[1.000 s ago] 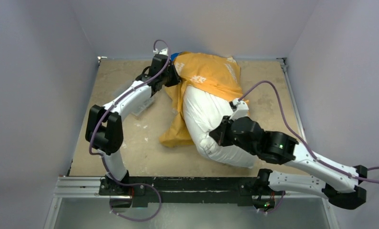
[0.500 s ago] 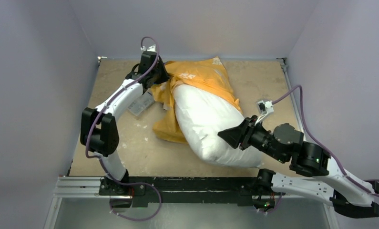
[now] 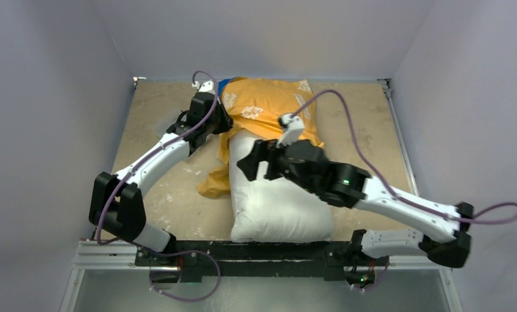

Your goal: Remove the pillowcase from the pillow

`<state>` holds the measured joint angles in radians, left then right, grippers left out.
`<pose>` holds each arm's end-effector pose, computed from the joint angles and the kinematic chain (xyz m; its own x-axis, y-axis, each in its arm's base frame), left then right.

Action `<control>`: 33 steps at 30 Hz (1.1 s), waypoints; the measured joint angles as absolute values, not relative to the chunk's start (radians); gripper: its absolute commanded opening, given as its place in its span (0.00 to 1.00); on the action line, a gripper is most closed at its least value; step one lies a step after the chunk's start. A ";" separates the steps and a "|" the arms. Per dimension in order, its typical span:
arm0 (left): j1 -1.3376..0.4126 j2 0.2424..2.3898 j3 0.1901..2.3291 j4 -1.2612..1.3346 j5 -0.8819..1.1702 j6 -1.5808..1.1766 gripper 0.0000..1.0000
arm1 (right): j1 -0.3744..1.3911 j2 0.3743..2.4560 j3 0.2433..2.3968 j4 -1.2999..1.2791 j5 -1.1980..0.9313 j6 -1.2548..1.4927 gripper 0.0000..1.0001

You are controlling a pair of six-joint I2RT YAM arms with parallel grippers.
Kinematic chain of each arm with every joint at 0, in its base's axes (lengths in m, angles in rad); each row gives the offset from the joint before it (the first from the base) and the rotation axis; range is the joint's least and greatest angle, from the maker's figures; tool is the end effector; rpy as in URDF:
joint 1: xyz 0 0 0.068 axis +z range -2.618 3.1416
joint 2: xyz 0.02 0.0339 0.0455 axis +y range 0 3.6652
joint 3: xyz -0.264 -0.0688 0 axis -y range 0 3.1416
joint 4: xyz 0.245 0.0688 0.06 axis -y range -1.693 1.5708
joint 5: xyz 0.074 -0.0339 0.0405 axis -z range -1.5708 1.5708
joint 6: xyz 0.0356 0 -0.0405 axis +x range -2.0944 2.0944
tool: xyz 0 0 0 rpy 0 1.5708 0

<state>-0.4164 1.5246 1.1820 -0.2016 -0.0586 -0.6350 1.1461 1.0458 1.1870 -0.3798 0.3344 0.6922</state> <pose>0.3232 -0.1406 0.2947 -0.5935 -0.3850 -0.7068 0.0073 0.8755 -0.4831 0.1039 0.2015 0.4104 -0.5404 0.2681 -0.7975 -0.4993 0.6608 0.5604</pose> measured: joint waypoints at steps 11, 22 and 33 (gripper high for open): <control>-0.429 1.449 1.127 -0.192 -0.057 -0.635 0.00 | 1.126 1.610 1.263 -0.398 0.549 0.727 0.97; -0.429 1.449 1.114 -0.186 -0.061 -0.635 0.00 | 1.061 1.726 1.148 -0.260 0.607 0.832 0.00; -0.419 1.457 1.109 -0.146 -0.051 -0.645 0.00 | 0.999 1.131 0.840 -0.074 0.402 0.711 0.00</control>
<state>-0.4191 1.4567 1.1088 -0.1463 -0.0509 -0.6445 0.9985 1.1313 0.8398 -0.0738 0.4019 0.7109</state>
